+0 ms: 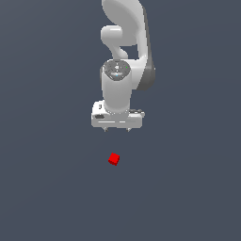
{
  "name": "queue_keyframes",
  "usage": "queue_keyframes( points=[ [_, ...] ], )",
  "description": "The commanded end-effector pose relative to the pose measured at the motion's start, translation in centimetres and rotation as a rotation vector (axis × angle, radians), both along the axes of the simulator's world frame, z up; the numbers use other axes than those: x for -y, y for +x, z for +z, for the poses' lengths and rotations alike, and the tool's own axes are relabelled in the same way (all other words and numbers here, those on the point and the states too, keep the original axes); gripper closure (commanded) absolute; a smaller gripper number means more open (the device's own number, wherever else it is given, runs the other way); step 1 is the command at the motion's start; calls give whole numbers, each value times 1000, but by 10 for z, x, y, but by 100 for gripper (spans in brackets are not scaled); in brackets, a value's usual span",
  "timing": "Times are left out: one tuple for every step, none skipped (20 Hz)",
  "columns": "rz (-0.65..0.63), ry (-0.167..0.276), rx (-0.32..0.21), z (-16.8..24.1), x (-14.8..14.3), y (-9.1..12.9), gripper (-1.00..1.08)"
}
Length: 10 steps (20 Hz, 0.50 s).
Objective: Pick up the red cube and move it to a goal position.
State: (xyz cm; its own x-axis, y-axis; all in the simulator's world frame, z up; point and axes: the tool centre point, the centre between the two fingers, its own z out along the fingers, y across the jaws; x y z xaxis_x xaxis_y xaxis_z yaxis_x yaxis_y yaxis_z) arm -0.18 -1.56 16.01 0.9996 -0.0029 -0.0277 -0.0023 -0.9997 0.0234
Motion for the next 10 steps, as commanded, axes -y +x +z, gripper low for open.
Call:
queue_keyframes(
  points=[
    [0,0,0,0,0,0,-92],
    [-1,0,0,0,0,0,-92],
    [-3,0,0,-1,0,0,-92],
    [-6,0,0,-2,0,1,-92],
    [-10,0,1,-4,0,2,-92],
    [-16,1,1,-6,0,3,-92],
    [-23,1,2,-8,0,4,-92],
    [-31,1,2,-11,0,6,-92],
    [-41,1,3,-14,0,8,-92],
    [-51,2,4,-18,0,10,-92]
  ],
)
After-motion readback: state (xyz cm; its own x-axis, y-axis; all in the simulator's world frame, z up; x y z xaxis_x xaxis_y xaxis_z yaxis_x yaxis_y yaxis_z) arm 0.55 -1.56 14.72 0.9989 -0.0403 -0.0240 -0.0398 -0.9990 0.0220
